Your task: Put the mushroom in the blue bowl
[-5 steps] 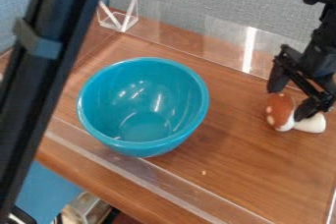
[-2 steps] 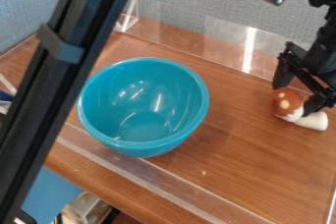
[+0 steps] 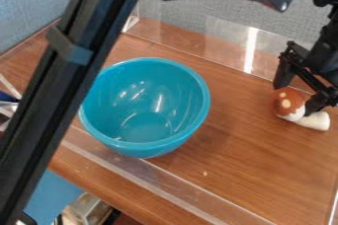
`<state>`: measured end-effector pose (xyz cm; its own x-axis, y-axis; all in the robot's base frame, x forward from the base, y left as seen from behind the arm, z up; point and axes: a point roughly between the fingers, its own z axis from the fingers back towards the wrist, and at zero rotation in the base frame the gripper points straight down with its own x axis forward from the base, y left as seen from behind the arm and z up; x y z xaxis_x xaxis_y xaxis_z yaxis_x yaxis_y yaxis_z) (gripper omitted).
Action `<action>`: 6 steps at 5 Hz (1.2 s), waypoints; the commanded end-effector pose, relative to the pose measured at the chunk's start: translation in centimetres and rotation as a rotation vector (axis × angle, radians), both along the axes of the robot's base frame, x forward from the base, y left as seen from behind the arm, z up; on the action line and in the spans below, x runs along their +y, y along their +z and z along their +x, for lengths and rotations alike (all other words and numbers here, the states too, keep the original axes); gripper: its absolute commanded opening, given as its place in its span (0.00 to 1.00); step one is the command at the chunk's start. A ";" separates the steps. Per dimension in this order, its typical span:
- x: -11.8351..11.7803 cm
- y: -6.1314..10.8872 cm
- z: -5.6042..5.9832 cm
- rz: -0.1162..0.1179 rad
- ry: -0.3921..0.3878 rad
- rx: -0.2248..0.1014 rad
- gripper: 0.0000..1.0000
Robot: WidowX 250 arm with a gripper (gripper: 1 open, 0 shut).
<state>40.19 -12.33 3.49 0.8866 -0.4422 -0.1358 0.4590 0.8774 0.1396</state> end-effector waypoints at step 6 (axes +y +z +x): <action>1.4 3.8 1.6 0.026 0.100 -0.038 0.00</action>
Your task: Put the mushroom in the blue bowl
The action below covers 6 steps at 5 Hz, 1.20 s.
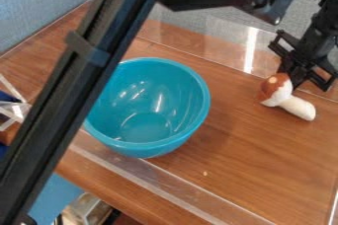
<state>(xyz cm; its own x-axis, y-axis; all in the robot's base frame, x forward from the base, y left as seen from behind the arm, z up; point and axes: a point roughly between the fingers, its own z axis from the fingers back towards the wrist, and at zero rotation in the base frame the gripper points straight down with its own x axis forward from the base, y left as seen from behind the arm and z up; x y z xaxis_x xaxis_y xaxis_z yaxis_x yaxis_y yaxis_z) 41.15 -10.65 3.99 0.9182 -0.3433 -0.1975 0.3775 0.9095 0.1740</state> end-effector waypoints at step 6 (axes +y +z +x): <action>8.7 11.1 -4.9 -0.072 0.125 -0.206 0.00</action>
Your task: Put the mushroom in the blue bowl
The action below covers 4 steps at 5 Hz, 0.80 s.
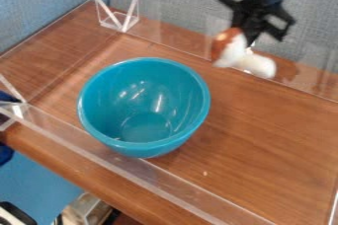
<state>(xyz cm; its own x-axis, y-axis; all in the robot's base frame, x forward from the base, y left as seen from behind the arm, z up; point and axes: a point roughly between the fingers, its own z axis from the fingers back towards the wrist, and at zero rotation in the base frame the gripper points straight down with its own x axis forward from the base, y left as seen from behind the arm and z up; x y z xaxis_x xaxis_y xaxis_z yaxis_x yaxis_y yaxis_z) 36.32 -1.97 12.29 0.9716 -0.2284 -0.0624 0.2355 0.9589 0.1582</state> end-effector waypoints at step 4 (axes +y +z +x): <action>6.2 -0.7 -7.2 -0.002 0.032 -0.015 0.00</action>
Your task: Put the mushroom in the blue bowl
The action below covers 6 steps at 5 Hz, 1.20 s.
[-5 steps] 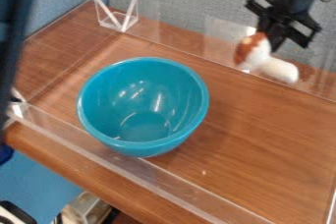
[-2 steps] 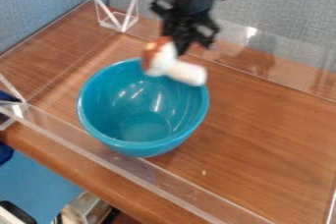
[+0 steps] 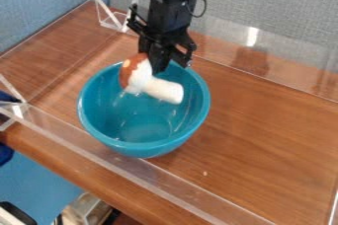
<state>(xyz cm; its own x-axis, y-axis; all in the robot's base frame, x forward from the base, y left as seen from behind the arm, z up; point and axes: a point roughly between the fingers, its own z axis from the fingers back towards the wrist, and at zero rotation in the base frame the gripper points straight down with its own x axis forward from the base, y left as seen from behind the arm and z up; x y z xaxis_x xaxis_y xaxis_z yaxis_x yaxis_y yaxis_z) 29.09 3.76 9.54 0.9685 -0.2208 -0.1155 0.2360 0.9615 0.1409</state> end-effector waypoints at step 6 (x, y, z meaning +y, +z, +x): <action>-0.1 0.5 -1.5 -0.061 -0.160 -0.014 0.00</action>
